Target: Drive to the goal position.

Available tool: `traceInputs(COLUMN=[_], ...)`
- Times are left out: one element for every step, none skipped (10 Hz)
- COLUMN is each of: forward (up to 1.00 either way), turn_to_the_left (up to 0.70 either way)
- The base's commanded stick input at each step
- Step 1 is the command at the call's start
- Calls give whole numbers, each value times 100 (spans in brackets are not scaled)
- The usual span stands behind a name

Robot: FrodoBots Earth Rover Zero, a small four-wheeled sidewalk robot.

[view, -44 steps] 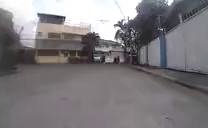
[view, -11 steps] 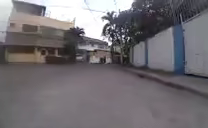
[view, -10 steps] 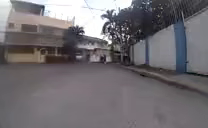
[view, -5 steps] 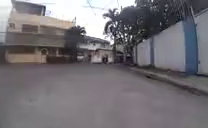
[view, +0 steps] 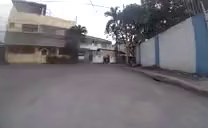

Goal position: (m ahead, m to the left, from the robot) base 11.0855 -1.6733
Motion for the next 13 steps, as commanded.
traceInputs(forward=[100,100,100,100,100,100,100,100,100,100,100,100,100], turn_to_the_left=[0,0,0,0,0,-2,-4,-9,-40,-40,-40,-36,0])
